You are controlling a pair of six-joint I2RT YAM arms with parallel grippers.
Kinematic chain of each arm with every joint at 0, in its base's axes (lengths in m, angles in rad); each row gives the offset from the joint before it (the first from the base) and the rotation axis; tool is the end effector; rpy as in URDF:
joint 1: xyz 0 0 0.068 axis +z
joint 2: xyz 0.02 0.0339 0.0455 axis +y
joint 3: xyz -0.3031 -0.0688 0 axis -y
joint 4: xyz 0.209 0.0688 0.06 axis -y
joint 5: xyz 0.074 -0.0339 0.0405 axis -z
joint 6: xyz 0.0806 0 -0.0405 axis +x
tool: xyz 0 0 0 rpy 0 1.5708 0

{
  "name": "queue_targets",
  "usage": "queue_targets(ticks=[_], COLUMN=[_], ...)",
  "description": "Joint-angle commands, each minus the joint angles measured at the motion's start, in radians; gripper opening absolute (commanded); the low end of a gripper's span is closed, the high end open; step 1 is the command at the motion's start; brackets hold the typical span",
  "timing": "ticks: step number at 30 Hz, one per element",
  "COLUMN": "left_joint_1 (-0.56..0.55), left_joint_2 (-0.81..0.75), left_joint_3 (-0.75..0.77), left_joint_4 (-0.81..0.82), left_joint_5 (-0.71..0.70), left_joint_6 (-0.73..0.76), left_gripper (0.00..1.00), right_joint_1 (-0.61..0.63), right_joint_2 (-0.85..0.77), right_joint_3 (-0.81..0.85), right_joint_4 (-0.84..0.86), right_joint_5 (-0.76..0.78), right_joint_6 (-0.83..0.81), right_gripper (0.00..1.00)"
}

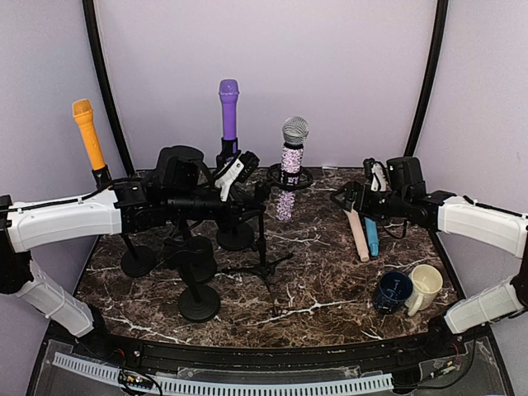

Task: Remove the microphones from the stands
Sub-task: Hold the microphone stand with the microphone at the center of the board.

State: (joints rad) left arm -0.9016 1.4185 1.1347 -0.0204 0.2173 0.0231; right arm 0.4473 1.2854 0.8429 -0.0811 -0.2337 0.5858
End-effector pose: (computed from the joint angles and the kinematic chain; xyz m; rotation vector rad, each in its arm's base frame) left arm 0.1955 -0.2752 0.3664 1.0054 1.6687 -0.7980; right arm 0.2455 0.1385 0.2929 0.0035 2.1994 0.8497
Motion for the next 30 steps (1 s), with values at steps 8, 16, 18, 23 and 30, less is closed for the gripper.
queue_targets(ticks=[8,16,18,23,30], left_joint_1=[-0.012,-0.046,-0.051,-0.059,-0.063], left_joint_2=[-0.046,-0.037,-0.019,0.045,0.096], left_joint_3=[-0.079,-0.104,-0.098,-0.065,-0.047], left_joint_4=[0.15,0.348,0.392,0.484,0.57], left_joint_5=[0.006,-0.129,-0.149,-0.203,-0.264], left_joint_6=[0.015,0.026,0.023,0.018,0.024], left_gripper=[0.0,0.0,0.0,0.0,0.0], right_joint_1=[0.008,0.009,0.009,0.009,0.01], right_joint_2=[-0.045,-0.085,-0.095,-0.128,-0.17], right_joint_3=[-0.03,-0.059,-0.069,-0.095,-0.147], right_joint_4=[0.041,0.031,0.032,0.024,0.025], right_joint_5=[0.018,0.018,0.013,0.011,0.001], right_joint_6=[0.007,0.019,0.027,0.049,0.078], right_gripper=[0.98,0.98,0.97,0.97,0.97])
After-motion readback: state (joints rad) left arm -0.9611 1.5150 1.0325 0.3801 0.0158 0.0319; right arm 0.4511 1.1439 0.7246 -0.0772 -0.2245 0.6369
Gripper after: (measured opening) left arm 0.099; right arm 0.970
